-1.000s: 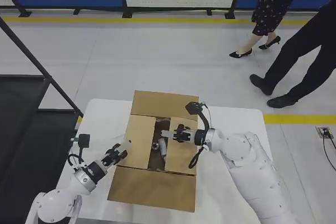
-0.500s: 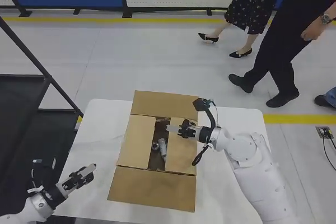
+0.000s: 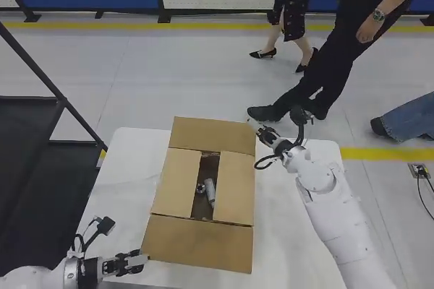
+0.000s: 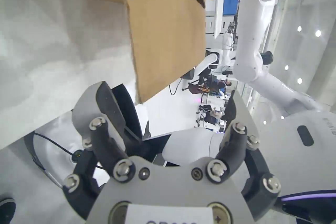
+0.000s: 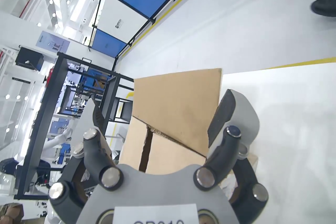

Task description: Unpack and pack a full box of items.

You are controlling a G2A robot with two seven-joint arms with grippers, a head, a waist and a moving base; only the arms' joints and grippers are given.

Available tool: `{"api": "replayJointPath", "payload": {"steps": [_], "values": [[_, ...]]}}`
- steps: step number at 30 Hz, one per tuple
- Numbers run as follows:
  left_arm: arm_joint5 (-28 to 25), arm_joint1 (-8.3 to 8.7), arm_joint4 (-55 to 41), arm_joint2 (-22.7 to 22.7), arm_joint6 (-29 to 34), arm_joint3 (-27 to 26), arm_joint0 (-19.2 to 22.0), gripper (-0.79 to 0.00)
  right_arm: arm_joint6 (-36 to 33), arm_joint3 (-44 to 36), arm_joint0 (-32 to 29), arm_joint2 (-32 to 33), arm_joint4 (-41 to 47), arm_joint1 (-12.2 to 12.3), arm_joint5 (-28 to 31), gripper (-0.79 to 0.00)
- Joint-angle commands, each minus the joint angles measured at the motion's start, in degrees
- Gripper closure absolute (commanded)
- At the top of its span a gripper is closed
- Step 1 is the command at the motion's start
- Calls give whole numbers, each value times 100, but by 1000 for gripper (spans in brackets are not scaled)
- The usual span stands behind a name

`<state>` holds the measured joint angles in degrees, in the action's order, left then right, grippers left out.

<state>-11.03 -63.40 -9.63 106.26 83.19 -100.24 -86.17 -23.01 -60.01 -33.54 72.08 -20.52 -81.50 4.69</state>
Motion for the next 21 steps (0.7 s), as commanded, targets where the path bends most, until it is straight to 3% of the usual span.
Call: {"api": "replayJointPath", "payload": {"steps": [1, 11, 21], "values": [[26, 13, -204, -31, -75, 31, 54, -785, 7, 484, 270, -117, 15, -42, -6, -785], [326, 32, -1029, -132, -893, -71, 198, -785, -270, 2512, 1333, -614, 490, -322, 610, -785], [528, 22, -1016, -355, -2210, -434, 259, -785, -1427, 3498, 1769, -341, 1586, -334, 2308, -785]]}}
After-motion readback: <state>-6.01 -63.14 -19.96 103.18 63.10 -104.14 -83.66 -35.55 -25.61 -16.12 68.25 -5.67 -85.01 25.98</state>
